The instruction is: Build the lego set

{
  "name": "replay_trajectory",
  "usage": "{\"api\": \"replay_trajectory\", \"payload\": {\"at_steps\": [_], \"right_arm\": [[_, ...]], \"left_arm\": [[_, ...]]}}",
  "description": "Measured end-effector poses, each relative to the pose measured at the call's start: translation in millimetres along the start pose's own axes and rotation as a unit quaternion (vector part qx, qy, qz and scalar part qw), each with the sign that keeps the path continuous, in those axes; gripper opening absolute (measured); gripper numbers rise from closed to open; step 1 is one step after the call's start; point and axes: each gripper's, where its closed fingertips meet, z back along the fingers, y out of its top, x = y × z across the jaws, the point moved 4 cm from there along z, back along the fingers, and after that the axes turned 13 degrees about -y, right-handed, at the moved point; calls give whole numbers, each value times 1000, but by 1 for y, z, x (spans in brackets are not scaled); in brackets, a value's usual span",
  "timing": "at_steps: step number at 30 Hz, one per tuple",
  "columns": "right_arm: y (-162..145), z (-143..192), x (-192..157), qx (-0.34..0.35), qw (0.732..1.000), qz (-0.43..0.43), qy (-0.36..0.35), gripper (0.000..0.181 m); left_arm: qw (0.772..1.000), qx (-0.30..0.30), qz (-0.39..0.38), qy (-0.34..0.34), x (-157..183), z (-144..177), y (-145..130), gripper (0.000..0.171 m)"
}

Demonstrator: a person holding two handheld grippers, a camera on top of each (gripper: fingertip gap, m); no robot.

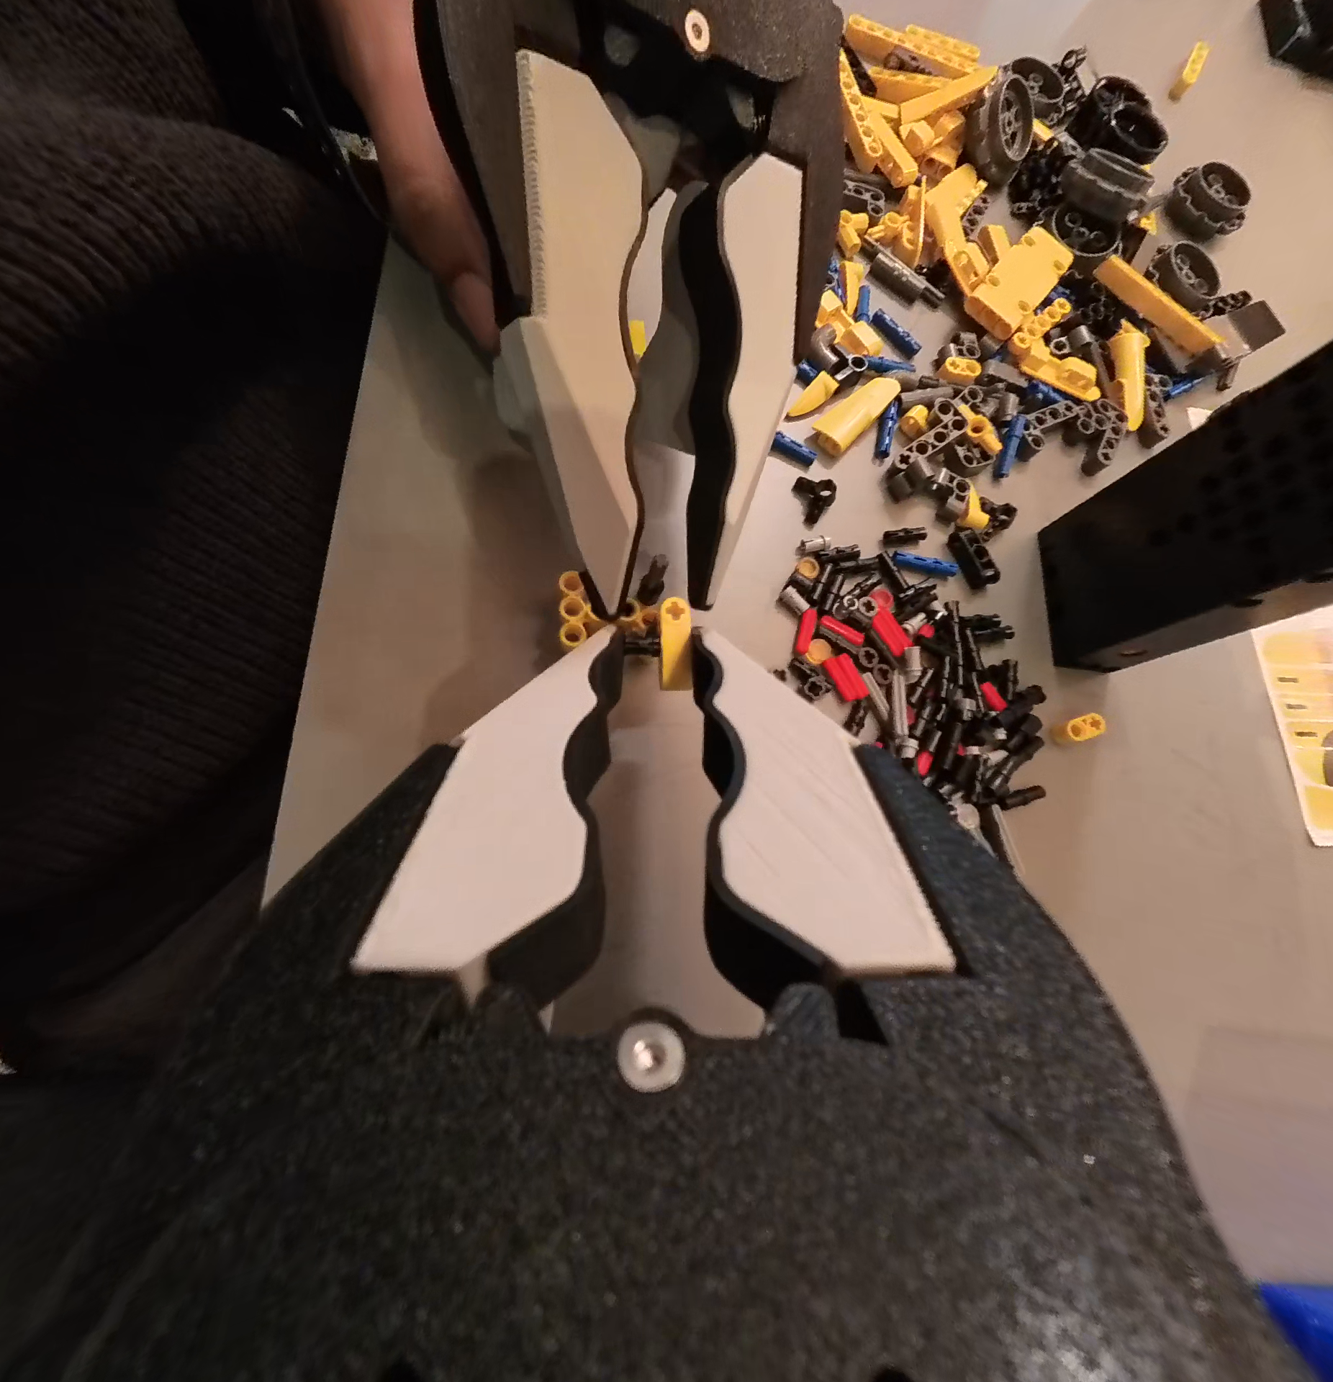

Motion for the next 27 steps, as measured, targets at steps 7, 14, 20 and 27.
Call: {"api": "replay_trajectory", "payload": {"at_steps": [7,14,20,27], "right_arm": [[2,-3,-2,-12,1000,1,4,18],[2,-3,-1,-21,1000,2,5,18],[2,-3,-2,-29,1000,4,6,18],[1,-4,-2,-31,999,-1,8,18]], "left_arm": [[1000,12,1,-10,1,3,2,24],[1000,21,0,-17,3,5,3,23],[1000,15,-3,-16,3,3,2,23],[1000,15,-4,-14,3,3,2,21]]}}
